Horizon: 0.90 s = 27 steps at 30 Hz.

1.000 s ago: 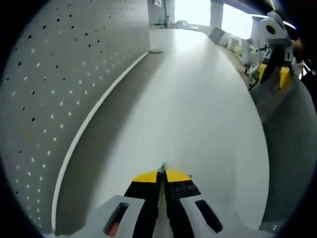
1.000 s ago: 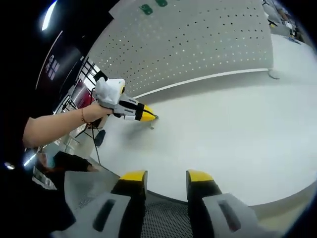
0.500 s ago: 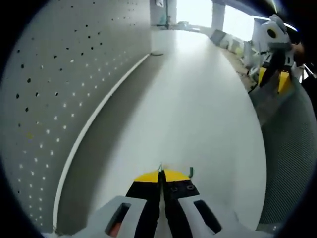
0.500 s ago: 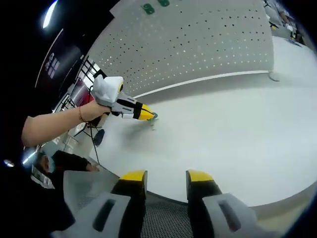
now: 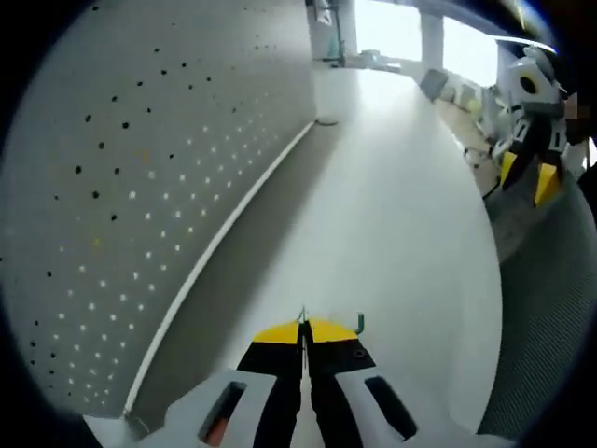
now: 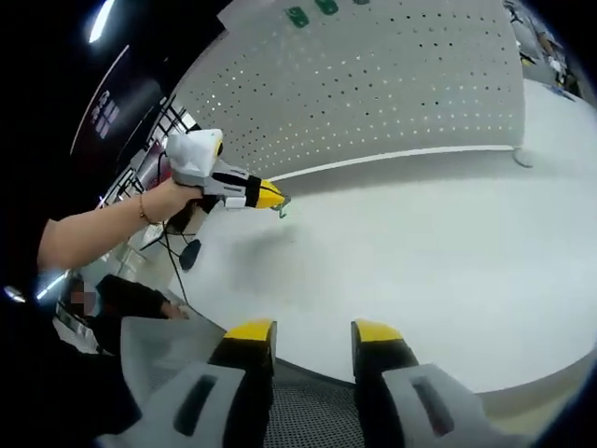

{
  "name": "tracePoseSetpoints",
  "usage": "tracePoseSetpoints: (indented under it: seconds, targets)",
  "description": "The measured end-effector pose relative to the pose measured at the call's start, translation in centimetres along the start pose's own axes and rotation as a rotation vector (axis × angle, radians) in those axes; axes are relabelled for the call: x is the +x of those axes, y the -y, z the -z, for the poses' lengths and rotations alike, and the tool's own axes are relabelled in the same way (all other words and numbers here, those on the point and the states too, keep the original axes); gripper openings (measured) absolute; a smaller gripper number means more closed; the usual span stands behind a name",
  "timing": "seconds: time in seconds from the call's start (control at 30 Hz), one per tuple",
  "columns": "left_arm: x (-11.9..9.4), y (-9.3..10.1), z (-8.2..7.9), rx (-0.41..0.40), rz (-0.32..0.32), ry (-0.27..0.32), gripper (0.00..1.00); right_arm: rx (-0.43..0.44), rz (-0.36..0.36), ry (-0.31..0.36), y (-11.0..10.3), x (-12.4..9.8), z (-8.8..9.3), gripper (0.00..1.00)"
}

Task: Insert the hook assembly into the mounting plate slot until the hook locks in place.

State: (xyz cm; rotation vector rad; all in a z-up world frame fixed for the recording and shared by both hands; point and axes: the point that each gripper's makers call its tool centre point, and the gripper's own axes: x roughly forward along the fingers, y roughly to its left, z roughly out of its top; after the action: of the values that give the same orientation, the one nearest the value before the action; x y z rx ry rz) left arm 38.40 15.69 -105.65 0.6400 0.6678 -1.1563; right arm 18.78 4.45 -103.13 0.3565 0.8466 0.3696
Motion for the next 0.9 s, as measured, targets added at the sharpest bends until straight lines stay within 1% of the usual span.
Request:
tracePoseSetpoints:
  seconds: [0.1, 0.17, 0.2, 0.23, 0.3, 0.43, 0.57, 0.63, 0.67, 0.73, 0.8, 0.9]
  targets:
    - [-1.0, 0.1, -0.9, -0.029, -0.013, 0.034, 0.01, 0.0, 0.0, 0.01, -0.2, 0.0, -0.4, 0.3]
    - [-2.0, 0.3, -1.7, -0.063, -0.022, 0.06, 0.01, -0.001, -0.002, 0.013, -0.4, 0.1, -0.6, 0.3]
    - [-2.4, 0.4, -1.9, -0.061, -0.025, 0.065, 0.01, -0.008, -0.005, 0.016, -0.7, 0.1, -0.8, 0.3]
    - [-2.7, 0.5, -2.2, -0.061, -0.032, 0.081, 0.01, -0.011, -0.006, 0.017, -0.8, 0.1, -0.9, 0.3]
    - [-3.5, 0.8, -3.0, -0.095, -0.044, 0.128, 0.01, -0.021, -0.016, 0.025, -1.3, 0.2, -1.2, 0.3]
    - [-4.4, 1.7, -3.7, -0.136, -0.048, 0.163, 0.01, -0.028, -0.033, 0.039, -2.2, 0.4, -1.7, 0.3]
    - [-5.5, 3.1, -4.9, -0.214, -0.033, 0.22, 0.01, -0.034, -0.051, 0.06, -3.2, 0.5, -2.2, 0.3]
    - [-6.0, 3.4, -5.5, -0.23, -0.037, 0.252, 0.01, -0.041, -0.064, 0.069, -3.7, 0.6, -2.4, 0.3]
    - [-6.3, 3.6, -6.2, -0.255, -0.041, 0.293, 0.01, -0.043, -0.066, 0.069, -3.8, 0.7, -2.4, 0.3]
    - [-6.6, 3.9, -6.8, -0.297, -0.039, 0.319, 0.01, -0.044, -0.07, 0.071, -3.9, 0.7, -2.5, 0.3]
    - [-7.0, 4.2, -7.3, -0.312, -0.046, 0.34, 0.01, -0.042, -0.079, 0.087, -4.2, 0.6, -3.1, 0.29]
    - [-7.5, 5.0, -8.3, -0.388, -0.028, 0.391, 0.01, -0.047, -0.085, 0.124, -4.7, 0.3, -4.3, 0.29]
